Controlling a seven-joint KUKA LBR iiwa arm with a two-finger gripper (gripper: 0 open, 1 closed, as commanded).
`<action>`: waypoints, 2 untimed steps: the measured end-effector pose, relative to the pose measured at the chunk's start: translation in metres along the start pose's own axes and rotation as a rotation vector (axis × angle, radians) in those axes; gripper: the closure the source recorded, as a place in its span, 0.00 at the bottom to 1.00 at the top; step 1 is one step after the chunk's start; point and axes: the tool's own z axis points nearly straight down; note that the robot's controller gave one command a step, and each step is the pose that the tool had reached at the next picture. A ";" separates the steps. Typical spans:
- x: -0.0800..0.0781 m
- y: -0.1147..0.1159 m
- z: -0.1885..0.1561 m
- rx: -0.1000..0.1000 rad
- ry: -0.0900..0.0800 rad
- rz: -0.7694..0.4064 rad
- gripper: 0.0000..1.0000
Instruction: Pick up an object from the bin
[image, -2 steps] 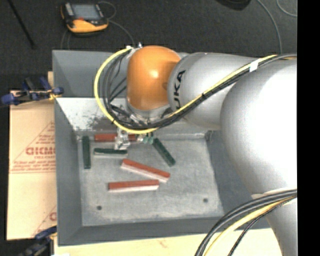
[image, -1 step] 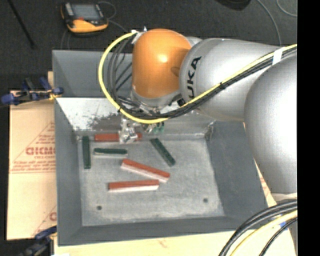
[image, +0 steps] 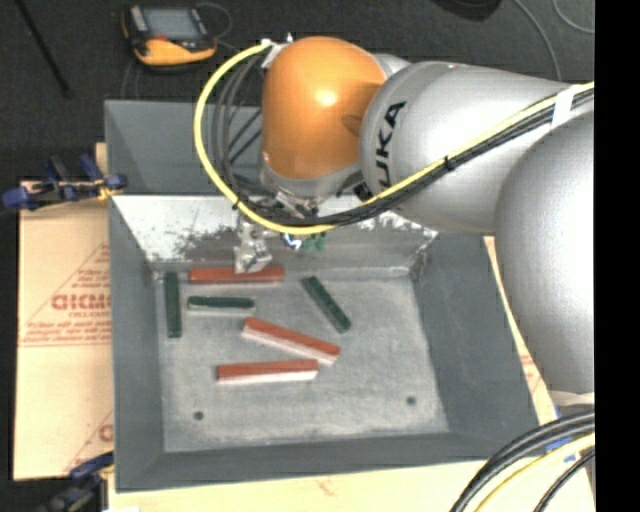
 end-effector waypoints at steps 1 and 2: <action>0.007 -0.004 -0.001 0.000 0.015 -0.073 1.00; -0.003 0.000 0.028 0.000 0.000 -0.180 1.00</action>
Offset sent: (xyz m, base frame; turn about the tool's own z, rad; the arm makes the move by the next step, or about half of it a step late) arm 0.0039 0.0081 -0.0637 -0.1621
